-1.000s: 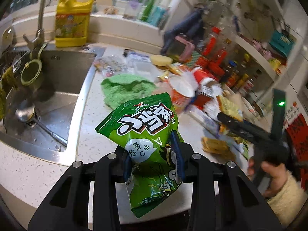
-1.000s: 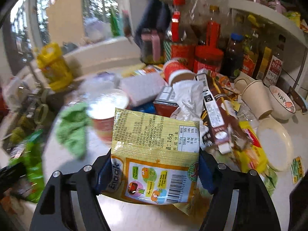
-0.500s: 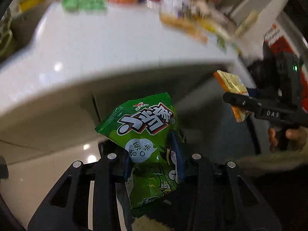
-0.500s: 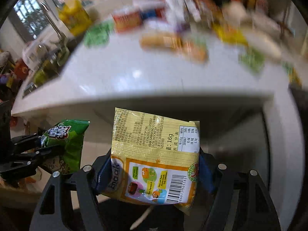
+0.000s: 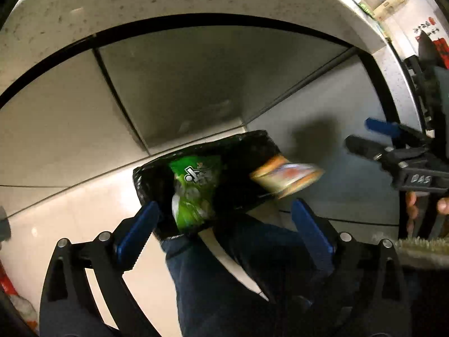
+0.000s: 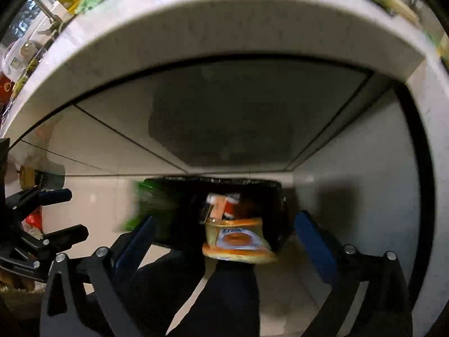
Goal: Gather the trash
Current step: 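Lower both packs over the black bin and open both tools, then grasp the yellow wafer pack with the right tool while the left tool grasps the white plate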
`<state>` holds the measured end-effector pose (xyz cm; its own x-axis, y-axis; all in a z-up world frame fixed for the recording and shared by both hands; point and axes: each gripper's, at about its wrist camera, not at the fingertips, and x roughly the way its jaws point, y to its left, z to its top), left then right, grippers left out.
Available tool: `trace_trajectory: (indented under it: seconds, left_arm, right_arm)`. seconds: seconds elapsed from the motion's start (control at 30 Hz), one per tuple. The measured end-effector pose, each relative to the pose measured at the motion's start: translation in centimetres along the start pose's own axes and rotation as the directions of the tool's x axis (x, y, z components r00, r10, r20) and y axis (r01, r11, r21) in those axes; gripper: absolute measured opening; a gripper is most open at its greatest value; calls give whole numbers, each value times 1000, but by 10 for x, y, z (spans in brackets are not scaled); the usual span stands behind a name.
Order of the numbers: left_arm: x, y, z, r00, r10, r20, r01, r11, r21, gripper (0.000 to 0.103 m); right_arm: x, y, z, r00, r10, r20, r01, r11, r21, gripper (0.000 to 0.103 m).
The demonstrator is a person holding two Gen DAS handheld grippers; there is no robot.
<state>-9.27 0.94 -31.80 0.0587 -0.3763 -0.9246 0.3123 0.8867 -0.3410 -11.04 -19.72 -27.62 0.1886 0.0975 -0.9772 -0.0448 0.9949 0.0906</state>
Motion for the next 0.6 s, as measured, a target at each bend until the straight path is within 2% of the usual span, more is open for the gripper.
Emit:
trace_trajectory:
  seconds: [0.1,0.2,0.23,0.33,0.43,0.5,0.6]
  left_arm:
    - [-23,7,2,999,-9,45,11,999,-47,93]
    - [-57,3,11,990,9,143,-2,999,-45,93]
    - [-69,4,13,985,11,175,-3,999,-44,93]
    - [-103,1,24,962,19,272,-7,999,-44,94]
    - [-122,6,37,938,-7,347,36,996,-79,94]
    - [-129,5,40,925,-5,379,43,995,-93,94]
    - [-134,4,40,915,7,404,48,991,-126,94]
  right_arm:
    - [-22,0,6,998,8,63,-8,1000,0,98]
    - [-59,-1,22,982,47,185,-48,999,5,98]
    - [-70,-1,30,972,65,226,-67,998,-1,98]
    - [-106,-4,65,918,166,361,-136,985,-109,98]
    - [-115,9,104,888,196,415,-84,958,-274,98]
    - [-109,16,130,886,198,418,-36,931,-364,98]
    - [-87,18,172,919,220,328,-50,888,-457,98]
